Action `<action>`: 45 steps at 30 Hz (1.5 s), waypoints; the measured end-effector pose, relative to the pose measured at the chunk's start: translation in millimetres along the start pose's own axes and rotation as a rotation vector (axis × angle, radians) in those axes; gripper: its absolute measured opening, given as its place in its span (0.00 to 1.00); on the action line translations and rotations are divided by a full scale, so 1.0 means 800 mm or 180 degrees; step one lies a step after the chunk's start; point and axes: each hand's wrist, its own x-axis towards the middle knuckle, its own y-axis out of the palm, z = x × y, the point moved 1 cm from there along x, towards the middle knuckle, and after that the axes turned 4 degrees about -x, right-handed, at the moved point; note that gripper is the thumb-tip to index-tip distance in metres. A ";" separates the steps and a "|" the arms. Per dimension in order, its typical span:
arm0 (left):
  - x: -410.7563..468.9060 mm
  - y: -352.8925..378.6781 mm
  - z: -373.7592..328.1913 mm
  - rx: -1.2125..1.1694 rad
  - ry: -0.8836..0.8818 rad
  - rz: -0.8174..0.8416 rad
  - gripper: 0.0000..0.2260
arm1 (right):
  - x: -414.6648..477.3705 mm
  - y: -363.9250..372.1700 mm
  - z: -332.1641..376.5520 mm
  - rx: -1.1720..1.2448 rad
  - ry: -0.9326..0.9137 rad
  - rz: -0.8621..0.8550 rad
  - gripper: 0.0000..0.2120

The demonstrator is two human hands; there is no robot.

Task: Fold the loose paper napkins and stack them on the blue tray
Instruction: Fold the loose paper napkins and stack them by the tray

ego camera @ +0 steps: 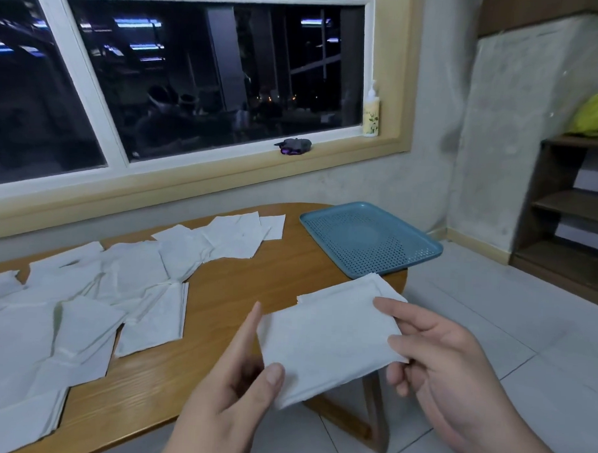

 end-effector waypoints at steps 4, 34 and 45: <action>0.038 0.021 -0.007 -0.0152 -0.0224 -0.0263 0.14 | 0.018 -0.007 0.007 -0.0174 -0.0127 -0.0044 0.21; 0.124 0.067 0.033 0.1677 -0.0083 -0.0432 0.08 | 0.128 -0.025 0.015 -0.4169 -0.0804 -0.0732 0.17; 0.057 -0.040 0.054 0.1613 0.0011 -0.0881 0.04 | 0.060 0.117 -0.023 -0.3914 -0.1686 0.0188 0.11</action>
